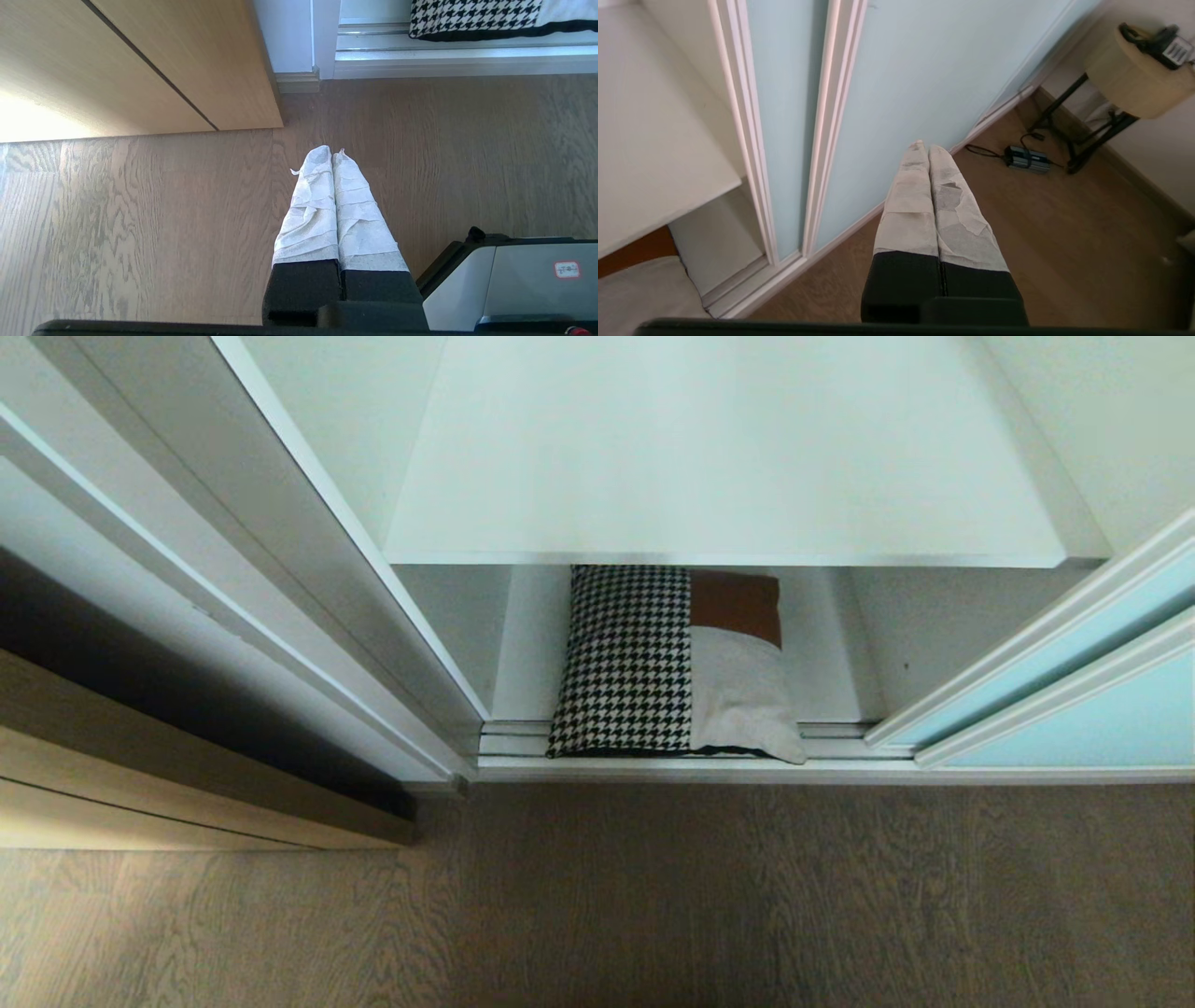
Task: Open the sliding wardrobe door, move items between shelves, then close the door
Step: Close the door
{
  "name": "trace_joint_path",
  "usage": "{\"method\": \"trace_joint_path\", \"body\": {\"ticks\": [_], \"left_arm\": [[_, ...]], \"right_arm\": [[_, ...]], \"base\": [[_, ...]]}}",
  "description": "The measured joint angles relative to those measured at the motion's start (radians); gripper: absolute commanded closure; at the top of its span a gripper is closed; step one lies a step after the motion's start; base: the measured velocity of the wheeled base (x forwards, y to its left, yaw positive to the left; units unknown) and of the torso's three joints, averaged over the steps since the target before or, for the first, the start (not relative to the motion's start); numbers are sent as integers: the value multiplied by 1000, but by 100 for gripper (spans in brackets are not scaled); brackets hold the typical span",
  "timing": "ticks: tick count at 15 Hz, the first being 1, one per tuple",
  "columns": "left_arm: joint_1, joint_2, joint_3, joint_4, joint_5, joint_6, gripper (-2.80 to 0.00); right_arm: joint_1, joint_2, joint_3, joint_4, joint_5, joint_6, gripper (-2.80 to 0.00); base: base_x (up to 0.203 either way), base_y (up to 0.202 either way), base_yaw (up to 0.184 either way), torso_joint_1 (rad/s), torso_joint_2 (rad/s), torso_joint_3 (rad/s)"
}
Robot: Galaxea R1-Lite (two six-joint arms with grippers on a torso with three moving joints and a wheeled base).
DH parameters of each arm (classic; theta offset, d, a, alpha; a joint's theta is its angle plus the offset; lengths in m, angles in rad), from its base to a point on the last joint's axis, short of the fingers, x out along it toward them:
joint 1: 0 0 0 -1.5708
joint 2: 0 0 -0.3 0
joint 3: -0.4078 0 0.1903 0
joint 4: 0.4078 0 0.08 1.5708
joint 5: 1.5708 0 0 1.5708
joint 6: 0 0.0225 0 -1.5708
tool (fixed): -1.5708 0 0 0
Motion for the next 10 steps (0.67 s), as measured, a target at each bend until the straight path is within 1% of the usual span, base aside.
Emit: {"method": "trace_joint_path", "body": {"ticks": [2, 3, 5, 8, 10], "left_arm": [[0, 0, 0, 0, 0, 0, 0], [0, 0, 0, 0, 0, 0, 0], [0, 0, 0, 0, 0, 1, 0], [0, 0, 0, 0, 0, 0, 0], [0, 0, 0, 0, 0, 1, 0]], "right_arm": [[9, 2, 28, 21, 58, 21, 0], [9, 4, 35, 24, 76, 50, 0], [-12, 18, 36, 19, 75, 146, 0], [-127, 72, 7, 8, 58, 239, 0], [-204, 122, -11, -3, 8, 301, 0]], "base": [[0, 0, 0, 0, 0, 0], [0, 0, 0, 0, 0, 0], [0, 0, 0, 0, 0, 0], [0, 0, 0, 0, 0, 0], [0, 0, 0, 0, 0, 0]]}}
